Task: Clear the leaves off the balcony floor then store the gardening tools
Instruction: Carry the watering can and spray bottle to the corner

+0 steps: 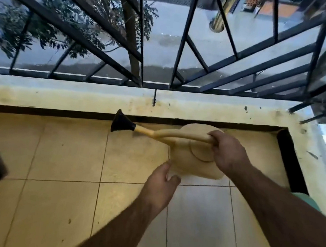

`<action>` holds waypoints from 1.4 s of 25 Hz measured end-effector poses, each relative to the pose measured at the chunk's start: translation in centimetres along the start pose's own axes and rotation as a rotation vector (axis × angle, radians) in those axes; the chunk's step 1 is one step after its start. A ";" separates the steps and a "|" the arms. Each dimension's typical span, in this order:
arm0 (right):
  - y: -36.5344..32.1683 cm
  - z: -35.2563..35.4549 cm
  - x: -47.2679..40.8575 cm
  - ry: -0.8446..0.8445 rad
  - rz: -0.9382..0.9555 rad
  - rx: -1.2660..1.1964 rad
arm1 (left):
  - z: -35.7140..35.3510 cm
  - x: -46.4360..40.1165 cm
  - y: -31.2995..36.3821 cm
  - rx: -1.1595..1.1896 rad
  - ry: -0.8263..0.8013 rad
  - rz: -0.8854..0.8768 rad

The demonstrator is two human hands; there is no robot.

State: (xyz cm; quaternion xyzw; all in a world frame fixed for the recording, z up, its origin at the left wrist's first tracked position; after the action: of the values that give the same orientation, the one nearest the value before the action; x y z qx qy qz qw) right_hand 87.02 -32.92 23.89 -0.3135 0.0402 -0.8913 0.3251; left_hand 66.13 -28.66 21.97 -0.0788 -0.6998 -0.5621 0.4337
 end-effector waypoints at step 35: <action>7.3 0.1 -7.5 0.182 -0.093 -0.269 | -1.6 -7.2 -4.1 -0.096 0.169 -0.071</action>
State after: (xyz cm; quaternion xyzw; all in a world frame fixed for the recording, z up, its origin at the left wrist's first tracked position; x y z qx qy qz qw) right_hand 95.54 -34.15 17.94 -0.2736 0.1738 -0.9167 0.2336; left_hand 68.96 -28.79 14.01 -0.0273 -0.6353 -0.6147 0.4667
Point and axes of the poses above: each hand's wrist, its own x-axis away from the middle knuckle, its own z-axis out of the back of the hand, y = z × x, the point moved 4 cm from there along -x, towards the middle knuckle, and after that the axes turned 10 degrees about -y, right-handed, at the moved point
